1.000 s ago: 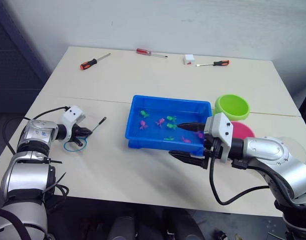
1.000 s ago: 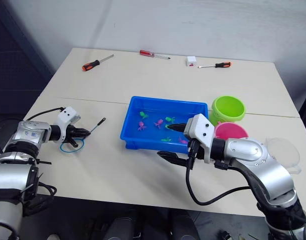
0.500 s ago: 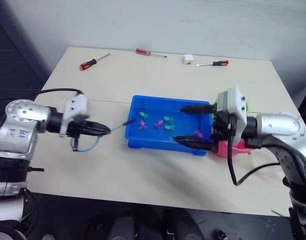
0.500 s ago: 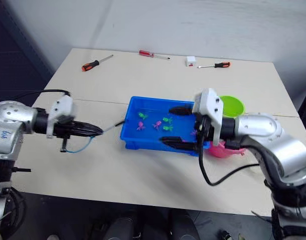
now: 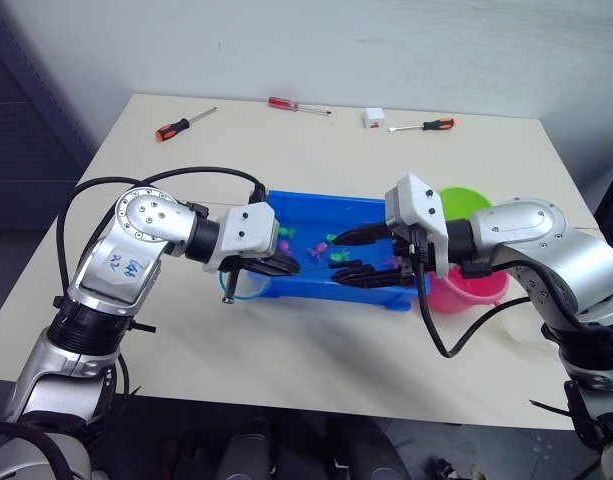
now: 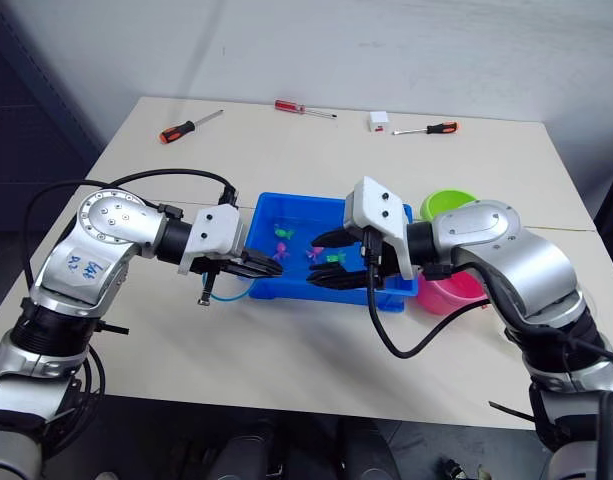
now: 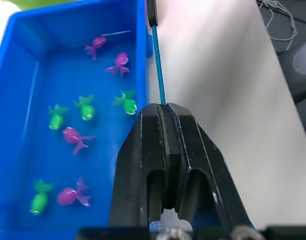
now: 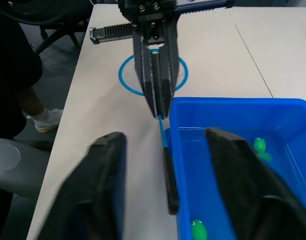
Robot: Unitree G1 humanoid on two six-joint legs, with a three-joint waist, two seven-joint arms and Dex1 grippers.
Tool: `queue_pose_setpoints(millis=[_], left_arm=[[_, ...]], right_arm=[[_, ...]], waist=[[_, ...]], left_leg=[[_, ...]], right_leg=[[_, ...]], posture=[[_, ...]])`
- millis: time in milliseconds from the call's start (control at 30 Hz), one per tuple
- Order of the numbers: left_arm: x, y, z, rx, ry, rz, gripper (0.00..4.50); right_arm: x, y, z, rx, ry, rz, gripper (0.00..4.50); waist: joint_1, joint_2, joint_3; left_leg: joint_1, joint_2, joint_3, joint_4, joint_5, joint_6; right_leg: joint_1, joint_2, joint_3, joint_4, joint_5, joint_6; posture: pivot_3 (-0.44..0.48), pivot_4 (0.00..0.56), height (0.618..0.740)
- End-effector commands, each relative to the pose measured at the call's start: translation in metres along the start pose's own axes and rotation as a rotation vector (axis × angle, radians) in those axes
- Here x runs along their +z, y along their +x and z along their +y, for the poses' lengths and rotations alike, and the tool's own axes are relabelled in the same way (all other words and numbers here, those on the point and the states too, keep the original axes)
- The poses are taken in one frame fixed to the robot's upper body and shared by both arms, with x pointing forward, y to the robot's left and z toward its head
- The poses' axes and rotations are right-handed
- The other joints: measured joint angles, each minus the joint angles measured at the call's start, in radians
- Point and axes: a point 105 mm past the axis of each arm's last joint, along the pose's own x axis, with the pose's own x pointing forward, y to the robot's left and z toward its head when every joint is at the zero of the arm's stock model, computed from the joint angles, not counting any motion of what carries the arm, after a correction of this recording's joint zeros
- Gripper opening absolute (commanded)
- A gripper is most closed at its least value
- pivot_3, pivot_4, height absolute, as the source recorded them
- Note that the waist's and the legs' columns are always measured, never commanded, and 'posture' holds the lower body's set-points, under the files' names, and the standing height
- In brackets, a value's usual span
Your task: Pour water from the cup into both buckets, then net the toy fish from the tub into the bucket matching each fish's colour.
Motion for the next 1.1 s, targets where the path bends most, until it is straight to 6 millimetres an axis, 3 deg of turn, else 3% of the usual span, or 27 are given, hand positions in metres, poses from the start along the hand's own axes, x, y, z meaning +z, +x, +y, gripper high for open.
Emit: queue_pose_setpoints(millis=[33, 533, 700, 900, 1100], left_arm=[[0.011, 0.001, 0.000, -0.012, 0.050, -0.022, 0.00], [0.016, 0.001, 0.003, -0.012, 0.049, -0.041, 0.00], [0.017, 0.001, 0.005, -0.010, 0.046, -0.049, 0.00], [0.022, -0.002, 0.011, 0.020, -0.024, -0.101, 0.00], [0.029, -0.025, 0.013, 0.058, -0.239, -0.262, 2.10]], right_arm=[[0.005, 0.003, 0.003, 0.009, -0.063, 0.007, 2.29], [0.003, 0.003, 0.002, 0.001, -0.095, 0.022, 2.29], [0.003, 0.003, 0.002, 0.002, -0.112, 0.032, 0.03], [0.003, 0.000, 0.002, -0.007, -0.134, 0.042, 0.03], [0.007, -0.023, -0.005, -0.101, -0.190, 0.083, 0.00]], waist=[[0.000, 0.000, 0.000], [0.000, 0.000, 0.000], [0.000, 0.000, 0.000], [0.000, 0.000, 0.000], [0.000, 0.000, 0.000]], left_leg=[[0.000, 0.000, 0.000, 0.000, 0.000, 0.000], [0.000, 0.000, 0.000, 0.000, 0.000, 0.000], [0.000, 0.000, 0.000, 0.000, 0.000, 0.000], [0.000, 0.000, 0.000, 0.000, 0.000, 0.000], [0.000, 0.000, 0.000, 0.001, 0.000, 0.000]], right_leg=[[0.000, 0.000, 0.000, 0.000, 0.000, 0.000], [0.000, 0.000, 0.000, 0.000, 0.000, 0.000], [0.000, 0.000, 0.000, 0.000, 0.000, 0.000], [0.000, 0.000, 0.000, 0.000, 0.000, 0.000], [0.000, 0.000, 0.000, 0.001, 0.000, 0.000]], posture=[[0.000, 0.150, 0.740], [0.000, 0.150, 0.740], [0.000, 0.150, 0.740], [0.000, 0.150, 0.740], [0.000, 0.150, 0.740]])
